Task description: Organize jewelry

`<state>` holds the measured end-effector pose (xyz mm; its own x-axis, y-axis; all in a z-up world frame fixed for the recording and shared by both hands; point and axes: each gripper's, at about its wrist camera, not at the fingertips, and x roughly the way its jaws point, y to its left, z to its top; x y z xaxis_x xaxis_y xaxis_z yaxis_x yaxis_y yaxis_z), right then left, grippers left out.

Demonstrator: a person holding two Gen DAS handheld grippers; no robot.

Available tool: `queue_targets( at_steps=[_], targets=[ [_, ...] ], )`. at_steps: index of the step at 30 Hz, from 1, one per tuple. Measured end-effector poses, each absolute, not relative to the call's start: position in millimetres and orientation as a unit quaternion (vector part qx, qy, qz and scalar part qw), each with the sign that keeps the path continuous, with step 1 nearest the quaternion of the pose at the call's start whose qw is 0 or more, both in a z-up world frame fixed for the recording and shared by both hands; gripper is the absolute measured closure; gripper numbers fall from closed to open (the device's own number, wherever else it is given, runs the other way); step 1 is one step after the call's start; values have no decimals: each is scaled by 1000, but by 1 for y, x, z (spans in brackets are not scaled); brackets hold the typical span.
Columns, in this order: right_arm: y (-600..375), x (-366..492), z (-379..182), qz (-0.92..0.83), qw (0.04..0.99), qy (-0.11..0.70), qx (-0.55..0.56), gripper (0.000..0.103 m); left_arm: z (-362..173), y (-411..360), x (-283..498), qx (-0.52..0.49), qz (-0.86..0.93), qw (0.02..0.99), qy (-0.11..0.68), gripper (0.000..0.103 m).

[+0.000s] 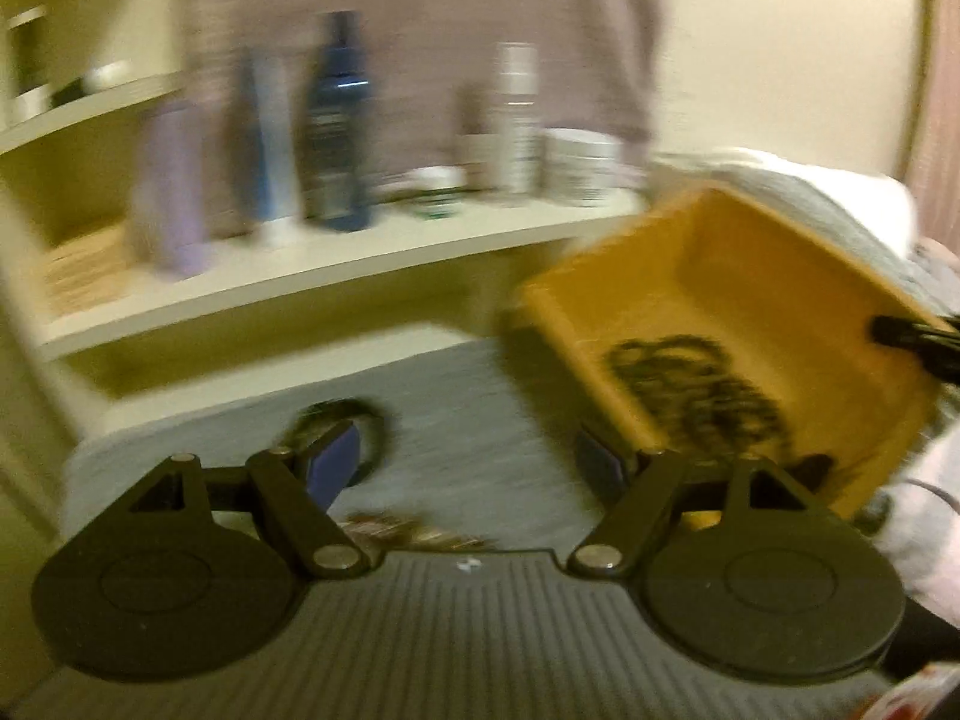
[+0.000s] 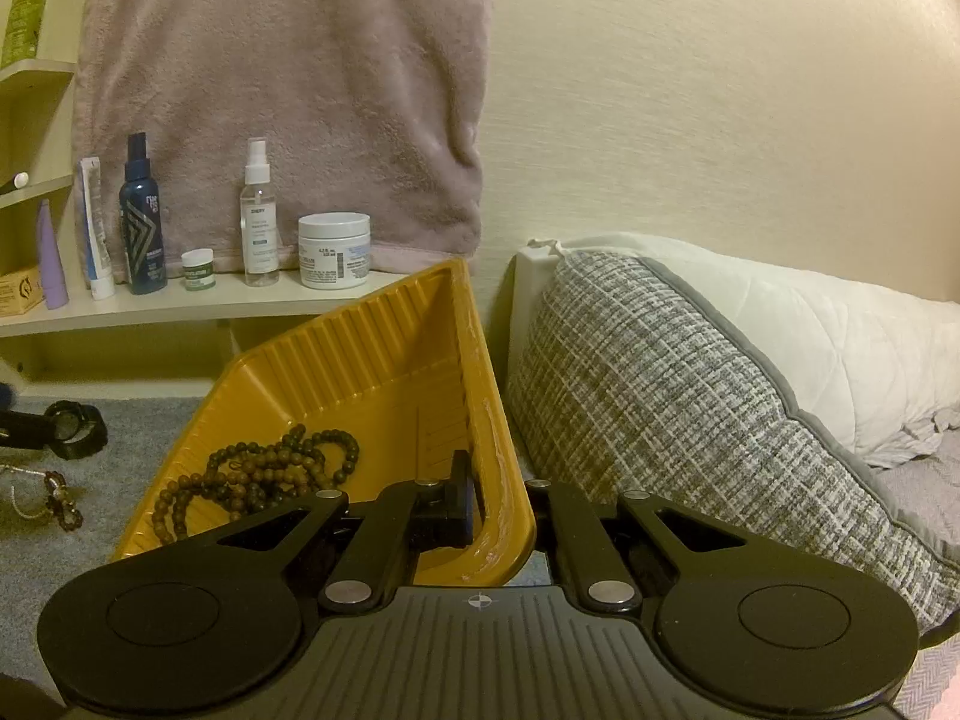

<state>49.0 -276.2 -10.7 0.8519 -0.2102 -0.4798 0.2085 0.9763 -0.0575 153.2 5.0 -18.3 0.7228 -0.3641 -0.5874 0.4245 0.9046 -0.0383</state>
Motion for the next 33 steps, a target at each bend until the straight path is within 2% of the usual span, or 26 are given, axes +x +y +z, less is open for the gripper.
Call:
queue_targets(
  at_steps=[7,15,21,26,28,33],
  targets=[
    [-277,49,-11,-109,962,250,-4,97,-30,54,150,45,-127,942,306,27],
    [-277,50,-12,-110,962,251,-6,97,-57,73,142,54,-95,937,332,28],
    [-277,51,-13,-110,961,252,-8,97,-69,79,139,61,-92,932,346,37],
    [-277,51,-13,-111,961,252,-8,97,-68,69,142,60,-113,931,343,40],
    [-278,51,-13,-111,961,252,-8,97,-68,62,144,59,-123,930,341,48],
    [-277,51,-13,-111,961,253,-8,97,-71,33,148,61,-153,926,339,55]
  ],
)
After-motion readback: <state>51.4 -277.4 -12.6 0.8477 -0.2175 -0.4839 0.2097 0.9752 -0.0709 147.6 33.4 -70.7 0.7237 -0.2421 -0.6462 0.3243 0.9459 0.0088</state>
